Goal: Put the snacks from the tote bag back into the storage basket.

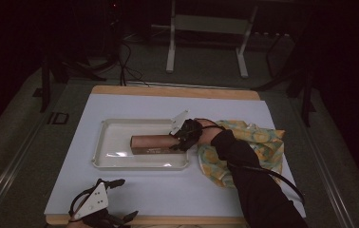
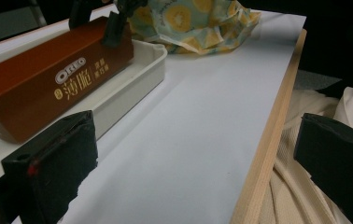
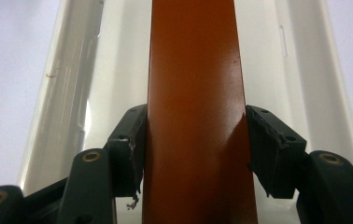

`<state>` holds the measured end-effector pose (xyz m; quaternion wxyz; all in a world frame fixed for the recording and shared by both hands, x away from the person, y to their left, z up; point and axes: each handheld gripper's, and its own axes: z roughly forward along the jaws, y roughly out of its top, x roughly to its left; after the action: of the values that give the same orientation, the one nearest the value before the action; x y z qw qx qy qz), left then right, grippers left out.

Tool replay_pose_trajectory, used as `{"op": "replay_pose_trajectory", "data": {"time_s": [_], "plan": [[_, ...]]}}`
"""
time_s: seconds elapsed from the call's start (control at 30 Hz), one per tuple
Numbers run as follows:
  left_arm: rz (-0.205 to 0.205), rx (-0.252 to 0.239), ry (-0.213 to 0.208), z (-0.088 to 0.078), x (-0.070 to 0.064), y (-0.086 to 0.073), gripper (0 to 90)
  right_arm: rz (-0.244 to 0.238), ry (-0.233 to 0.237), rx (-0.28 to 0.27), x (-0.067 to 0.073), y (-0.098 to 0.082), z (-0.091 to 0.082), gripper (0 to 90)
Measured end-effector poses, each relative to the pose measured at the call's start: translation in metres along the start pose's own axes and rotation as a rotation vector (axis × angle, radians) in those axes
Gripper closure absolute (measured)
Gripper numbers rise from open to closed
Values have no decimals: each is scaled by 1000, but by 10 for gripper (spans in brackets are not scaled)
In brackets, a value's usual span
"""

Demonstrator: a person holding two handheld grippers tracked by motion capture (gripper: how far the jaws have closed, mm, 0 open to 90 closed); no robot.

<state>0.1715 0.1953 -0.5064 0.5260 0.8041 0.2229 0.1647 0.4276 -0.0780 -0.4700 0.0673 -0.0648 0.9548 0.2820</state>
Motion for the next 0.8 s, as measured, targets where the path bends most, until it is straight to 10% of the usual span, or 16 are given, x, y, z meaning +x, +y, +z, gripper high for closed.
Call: {"op": "replay_pose_trajectory", "data": {"time_s": [0.8], "plan": [[-2,-3,-13,1,0,0,0,8,-18,46,-2,5,-7,340]]}}
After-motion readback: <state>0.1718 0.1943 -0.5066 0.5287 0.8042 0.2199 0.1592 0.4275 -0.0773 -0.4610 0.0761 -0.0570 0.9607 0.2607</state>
